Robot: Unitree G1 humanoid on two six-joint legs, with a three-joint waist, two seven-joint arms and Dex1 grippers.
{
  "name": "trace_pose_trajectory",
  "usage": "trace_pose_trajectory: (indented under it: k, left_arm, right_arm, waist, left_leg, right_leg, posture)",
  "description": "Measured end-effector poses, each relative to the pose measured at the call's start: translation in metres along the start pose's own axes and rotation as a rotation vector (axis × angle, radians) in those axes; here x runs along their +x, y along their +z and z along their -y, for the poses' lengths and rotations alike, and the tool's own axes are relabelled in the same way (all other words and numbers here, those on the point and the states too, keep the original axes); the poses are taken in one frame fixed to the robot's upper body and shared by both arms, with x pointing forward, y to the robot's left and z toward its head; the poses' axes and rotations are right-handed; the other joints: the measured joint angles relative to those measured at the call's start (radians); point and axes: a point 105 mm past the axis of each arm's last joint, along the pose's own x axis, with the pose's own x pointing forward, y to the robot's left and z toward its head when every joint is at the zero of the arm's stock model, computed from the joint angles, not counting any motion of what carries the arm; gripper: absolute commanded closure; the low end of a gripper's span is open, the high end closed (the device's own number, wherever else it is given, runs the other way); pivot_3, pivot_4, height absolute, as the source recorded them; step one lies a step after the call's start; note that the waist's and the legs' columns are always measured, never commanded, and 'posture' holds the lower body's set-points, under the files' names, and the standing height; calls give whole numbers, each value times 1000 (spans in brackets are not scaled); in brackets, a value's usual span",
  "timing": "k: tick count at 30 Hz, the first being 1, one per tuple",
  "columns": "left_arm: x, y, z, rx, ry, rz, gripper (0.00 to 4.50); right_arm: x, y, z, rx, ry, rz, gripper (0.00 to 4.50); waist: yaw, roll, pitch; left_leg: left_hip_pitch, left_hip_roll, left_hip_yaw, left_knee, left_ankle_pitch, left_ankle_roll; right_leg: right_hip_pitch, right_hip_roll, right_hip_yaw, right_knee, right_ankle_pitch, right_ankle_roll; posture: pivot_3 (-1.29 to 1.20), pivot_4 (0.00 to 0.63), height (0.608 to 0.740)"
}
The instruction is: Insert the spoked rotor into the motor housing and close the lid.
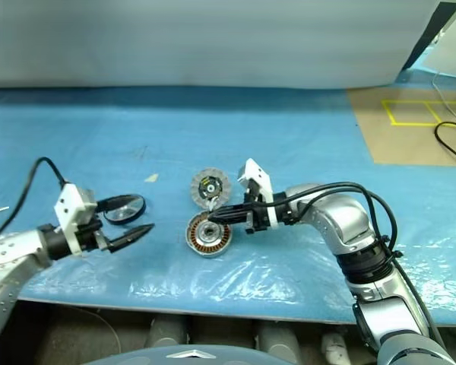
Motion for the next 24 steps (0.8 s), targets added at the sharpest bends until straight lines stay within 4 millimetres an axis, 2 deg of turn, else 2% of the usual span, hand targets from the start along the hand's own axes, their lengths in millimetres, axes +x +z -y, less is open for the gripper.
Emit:
trace_pose_trajectory:
  k: [3,6,9,11,16,19,24]
  left_arm:
    - [-13,13,-26,55,8,-79,0]
    - [-22,37,-60,131,-25,-157,0]
    - [-19,51,-80,164,-90,-193,0]
    - [-15,49,-91,163,-157,-254,0]
    - [-1,26,-98,203,-344,-444,0]
    - [9,21,-98,319,-417,-451,0]
    - [21,13,-100,466,-499,-482,0]
  right_arm:
    - [2,-3,5,2,-25,-1,4484]
    - [6,-7,7,-9,-28,-8,4484]
    - [5,-14,8,-17,-39,-27,4484]
    - [0,-21,9,-33,-50,-51,4484]
    - [-21,-35,5,-79,-86,-114,4484]
    - [-27,-37,-3,-97,-91,-121,4484]
    - [-36,-39,-3,-72,-159,-110,4484]
  waist:
    - [5,-1,1]
    - [20,-3,2]
    - [27,-1,2]
    - [33,-2,2]
    - [39,-2,3]
    - [42,-2,3]
    - [56,-2,3]
  left_leg:
    - [1,-1,0,1,1,1]
    - [1,-1,0,2,1,2]
    - [0,-4,1,0,1,1]
    - [0,-5,1,0,1,1]
    - [-2,-3,-1,-1,1,0]
    - [-3,-2,-2,-1,0,-2]
    - [-3,-1,-2,1,0,-2]
  right_leg:
    - [1,-1,0,0,0,0]
    - [1,-1,1,1,0,0]
    - [0,-3,2,0,0,0]
    - [-1,-3,1,2,2,4]
    - [-1,-2,0,1,3,4]
    - [-1,-1,-1,0,3,5]
    - [-1,-2,-2,2,3,5]
  posture:
    - [0,150,740]
    - [0,150,740]
    - [0,150,740]
    - [0,150,740]
    - [0,150,740]
    - [0,150,740]
    - [0,150,740]
